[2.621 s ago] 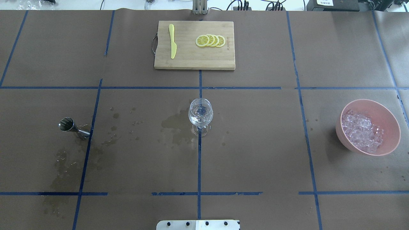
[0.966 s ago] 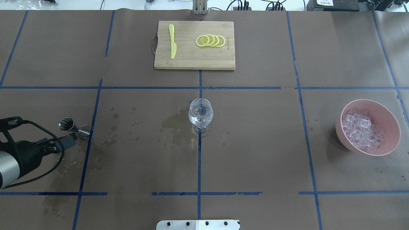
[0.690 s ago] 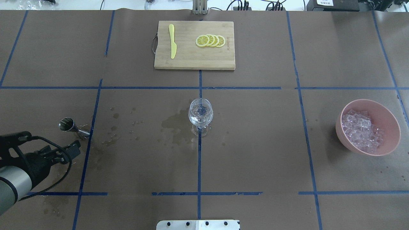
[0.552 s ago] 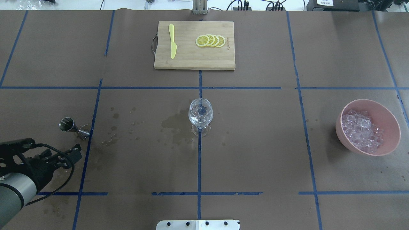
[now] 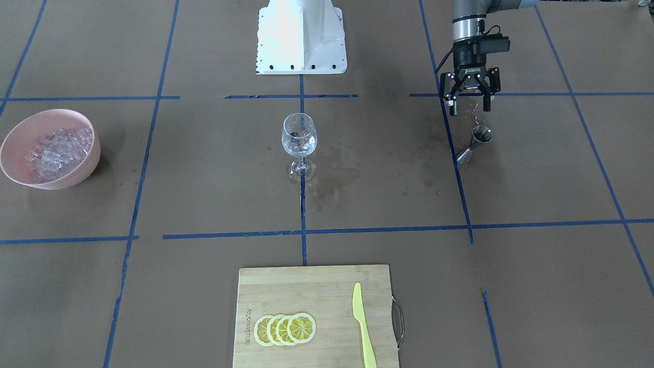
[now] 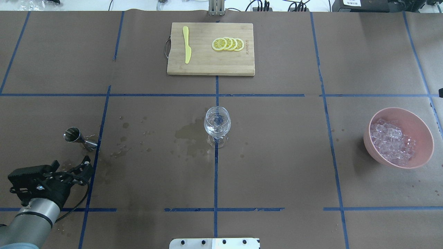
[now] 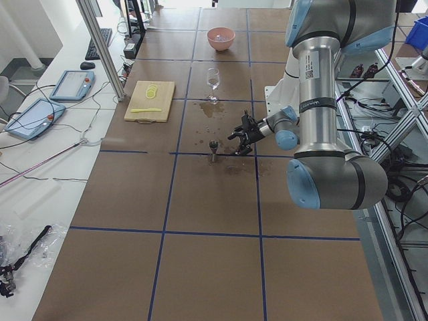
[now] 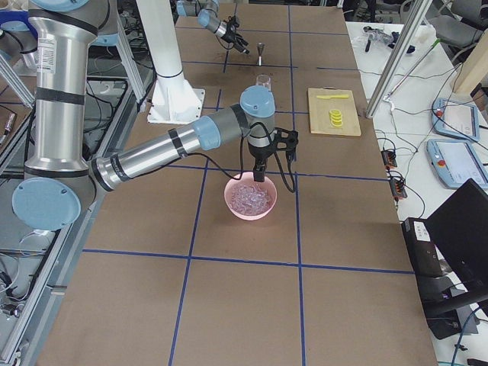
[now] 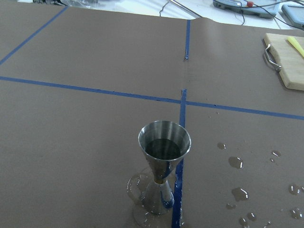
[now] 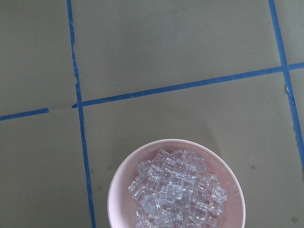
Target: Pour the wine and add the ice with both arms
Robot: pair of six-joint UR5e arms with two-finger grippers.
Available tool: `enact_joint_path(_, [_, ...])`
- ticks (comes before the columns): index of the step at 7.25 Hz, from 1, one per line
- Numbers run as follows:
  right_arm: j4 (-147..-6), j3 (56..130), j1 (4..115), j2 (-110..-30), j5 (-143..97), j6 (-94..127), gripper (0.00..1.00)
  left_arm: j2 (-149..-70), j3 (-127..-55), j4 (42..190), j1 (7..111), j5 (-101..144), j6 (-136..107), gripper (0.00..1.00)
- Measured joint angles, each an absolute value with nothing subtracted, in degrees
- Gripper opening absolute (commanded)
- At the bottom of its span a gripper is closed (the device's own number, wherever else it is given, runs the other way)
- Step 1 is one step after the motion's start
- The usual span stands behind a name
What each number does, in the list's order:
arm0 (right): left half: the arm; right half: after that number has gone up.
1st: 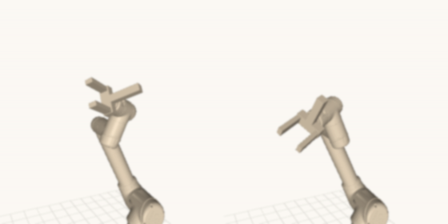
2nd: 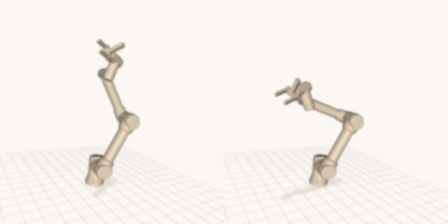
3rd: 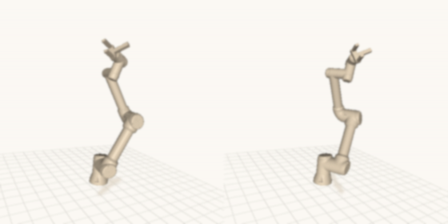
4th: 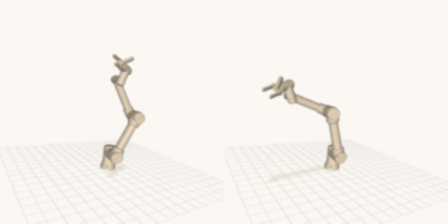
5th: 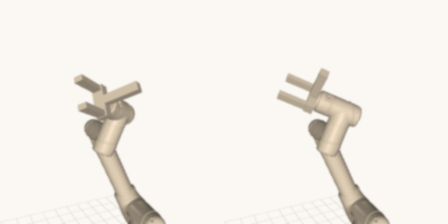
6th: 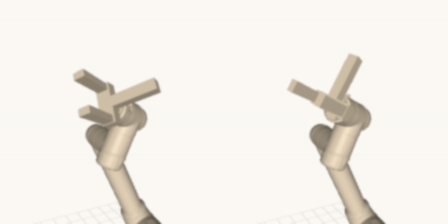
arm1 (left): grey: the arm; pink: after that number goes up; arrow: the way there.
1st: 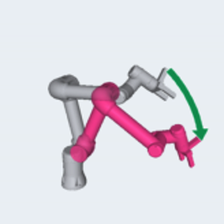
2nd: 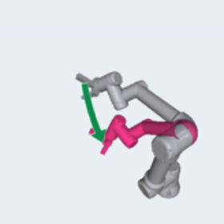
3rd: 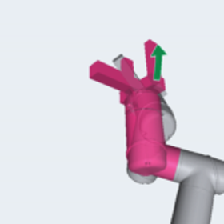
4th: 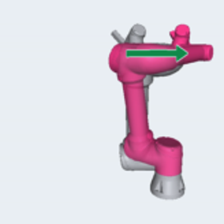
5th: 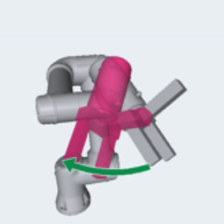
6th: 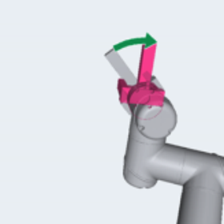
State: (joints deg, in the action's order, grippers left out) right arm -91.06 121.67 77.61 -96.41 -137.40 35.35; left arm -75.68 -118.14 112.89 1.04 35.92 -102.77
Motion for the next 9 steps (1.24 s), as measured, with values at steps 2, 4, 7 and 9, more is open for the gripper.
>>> enact_joint_path(2, [-90.82,121.86,77.33,-96.29,-137.30,35.57,1.00,-79.53,-113.18,112.71,1.05,30.39,-103.08,0.98])
enact_joint_path(4, [-90.18,121.93,77.16,-96.31,-137.29,35.81,1.00,-81.53,-110.25,112.68,1.31,26.69,-103.17,0.98])
enact_joint_path(7, [-89.93,122.04,76.76,-96.33,-137.29,36.05,1.00,-82.75,-107.85,112.65,2.65,25.54,-103.18,0.96])
enact_joint_path(9, [-89.88,122.13,76.53,-96.33,-137.28,36.11,1.00,-85.27,-105.15,112.66,4.82,25.49,-103.18,0.94])
